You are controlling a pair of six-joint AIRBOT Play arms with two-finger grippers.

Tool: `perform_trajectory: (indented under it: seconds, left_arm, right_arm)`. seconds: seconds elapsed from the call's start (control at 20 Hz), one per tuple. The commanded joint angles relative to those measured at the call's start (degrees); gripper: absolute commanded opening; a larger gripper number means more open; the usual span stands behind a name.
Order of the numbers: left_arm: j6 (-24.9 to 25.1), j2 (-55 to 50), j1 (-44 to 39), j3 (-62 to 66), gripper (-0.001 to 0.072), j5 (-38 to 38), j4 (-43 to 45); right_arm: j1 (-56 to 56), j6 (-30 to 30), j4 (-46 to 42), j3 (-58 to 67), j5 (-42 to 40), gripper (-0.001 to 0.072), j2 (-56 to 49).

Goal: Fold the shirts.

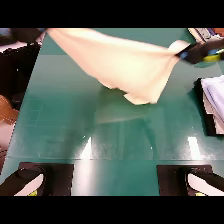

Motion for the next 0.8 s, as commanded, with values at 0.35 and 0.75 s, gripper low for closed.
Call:
perform_trajectory:
  seconds: [0.35, 0.75]
  left_arm:
    - [0.0, 8.07, 0.07, 20.5, 0.0027, 2.16, 1.01]
    - [0.37, -4.74, 0.07, 20.15, 0.0027, -9.6, 8.83]
  right_arm:
    - [-1.33, 4.26, -7.96, 16.37, 0.07, 0.0013, 12.94]
    - [-1.2, 14.14, -7.82, 20.41, 8.66, 0.0013, -1.92]
